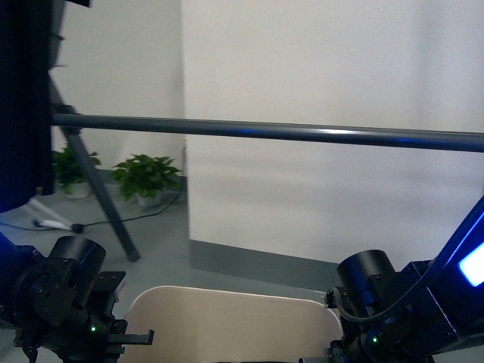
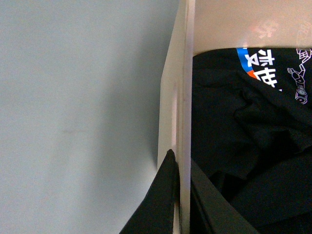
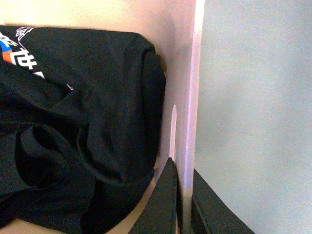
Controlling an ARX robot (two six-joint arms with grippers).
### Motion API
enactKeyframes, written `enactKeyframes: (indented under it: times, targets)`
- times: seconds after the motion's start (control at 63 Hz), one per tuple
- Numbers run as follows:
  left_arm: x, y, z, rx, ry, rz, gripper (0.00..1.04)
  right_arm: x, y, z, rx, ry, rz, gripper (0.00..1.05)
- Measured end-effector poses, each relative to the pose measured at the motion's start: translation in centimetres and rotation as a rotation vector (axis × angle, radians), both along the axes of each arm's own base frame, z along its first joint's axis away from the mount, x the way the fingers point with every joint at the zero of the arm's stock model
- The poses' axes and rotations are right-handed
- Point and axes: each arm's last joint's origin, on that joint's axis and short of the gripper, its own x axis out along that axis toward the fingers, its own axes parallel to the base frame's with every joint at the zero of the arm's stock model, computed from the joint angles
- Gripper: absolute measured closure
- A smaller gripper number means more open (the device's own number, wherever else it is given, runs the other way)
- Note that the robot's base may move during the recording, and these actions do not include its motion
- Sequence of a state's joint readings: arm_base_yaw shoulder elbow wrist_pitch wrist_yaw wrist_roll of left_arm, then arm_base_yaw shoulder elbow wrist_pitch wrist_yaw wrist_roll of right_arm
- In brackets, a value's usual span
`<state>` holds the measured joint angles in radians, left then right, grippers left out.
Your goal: Move hamper under clothes hanger
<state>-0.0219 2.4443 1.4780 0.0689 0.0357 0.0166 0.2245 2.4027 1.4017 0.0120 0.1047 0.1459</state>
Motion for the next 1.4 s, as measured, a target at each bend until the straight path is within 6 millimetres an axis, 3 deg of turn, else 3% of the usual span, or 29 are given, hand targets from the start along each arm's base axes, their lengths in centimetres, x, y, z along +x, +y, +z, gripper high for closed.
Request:
enactKeyframes:
  times: [0.317, 0.524, 0.889, 1.397]
  targets:
    - [0.0, -0.2, 0.0, -0.001, 0.000, -0.004, 1.01, 0.0, -0.1, 0.0, -0.001, 0.001, -0.004, 1.02]
    - [-0.1, -1.8, 0.0, -0.016, 0.001, -0.050, 1.01, 0.3, -1.4, 0.0, -0.025, -0.004, -0.044, 1.02]
    - [0.0, 0.7, 0.0, 0.008, 0.000, 0.021, 1.01, -0.2, 0.9, 0.0, 0.008, 0.003, 0.027, 1.02]
    - [0.0, -0.3, 0.0, 0.000, 0.000, -0.006, 1.01, 0.0, -0.1, 0.0, -0.005, 0.000, -0.002, 1.02]
